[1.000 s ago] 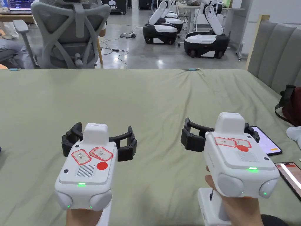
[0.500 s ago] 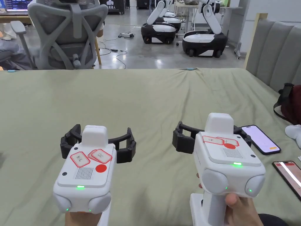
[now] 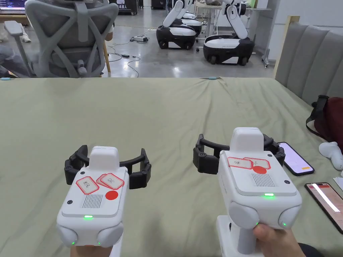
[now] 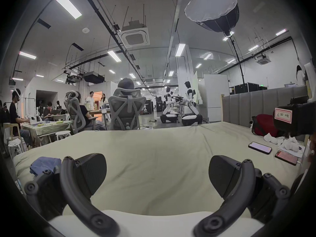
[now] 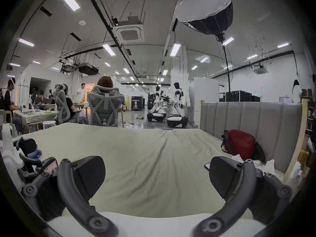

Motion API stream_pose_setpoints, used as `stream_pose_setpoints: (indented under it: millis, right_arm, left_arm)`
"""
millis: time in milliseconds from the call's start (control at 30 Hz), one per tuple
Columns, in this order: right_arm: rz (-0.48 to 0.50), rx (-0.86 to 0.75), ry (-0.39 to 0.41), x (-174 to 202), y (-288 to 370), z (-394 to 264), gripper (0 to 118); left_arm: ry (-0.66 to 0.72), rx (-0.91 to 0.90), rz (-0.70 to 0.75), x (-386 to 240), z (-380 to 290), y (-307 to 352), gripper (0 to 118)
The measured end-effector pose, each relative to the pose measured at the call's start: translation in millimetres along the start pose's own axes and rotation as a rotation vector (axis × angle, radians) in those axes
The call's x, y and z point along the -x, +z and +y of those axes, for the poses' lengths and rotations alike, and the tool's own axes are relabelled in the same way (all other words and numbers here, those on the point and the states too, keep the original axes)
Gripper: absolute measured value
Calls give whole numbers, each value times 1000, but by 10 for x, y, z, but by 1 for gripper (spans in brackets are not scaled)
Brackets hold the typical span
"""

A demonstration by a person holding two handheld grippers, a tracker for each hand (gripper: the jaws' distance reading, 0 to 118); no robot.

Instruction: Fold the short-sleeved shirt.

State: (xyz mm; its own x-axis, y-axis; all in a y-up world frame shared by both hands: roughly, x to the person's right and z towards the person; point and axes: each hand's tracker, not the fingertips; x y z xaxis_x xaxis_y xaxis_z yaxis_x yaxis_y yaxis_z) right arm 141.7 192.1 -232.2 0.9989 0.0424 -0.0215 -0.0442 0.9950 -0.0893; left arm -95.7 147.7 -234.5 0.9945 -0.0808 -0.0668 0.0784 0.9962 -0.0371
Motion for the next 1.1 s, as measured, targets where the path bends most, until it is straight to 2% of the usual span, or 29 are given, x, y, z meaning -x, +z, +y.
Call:
stream_pose_setpoints:
  millis: [233,1100]
  right_arm:
    - [17,-8,-29,-5,19,26,118]
    - [18,-10,-27,-35,-2,-14,118]
  left_arm:
    - [10,0,0,16,-8,7,118]
    - [-6,-3,-8,-21,9,12,118]
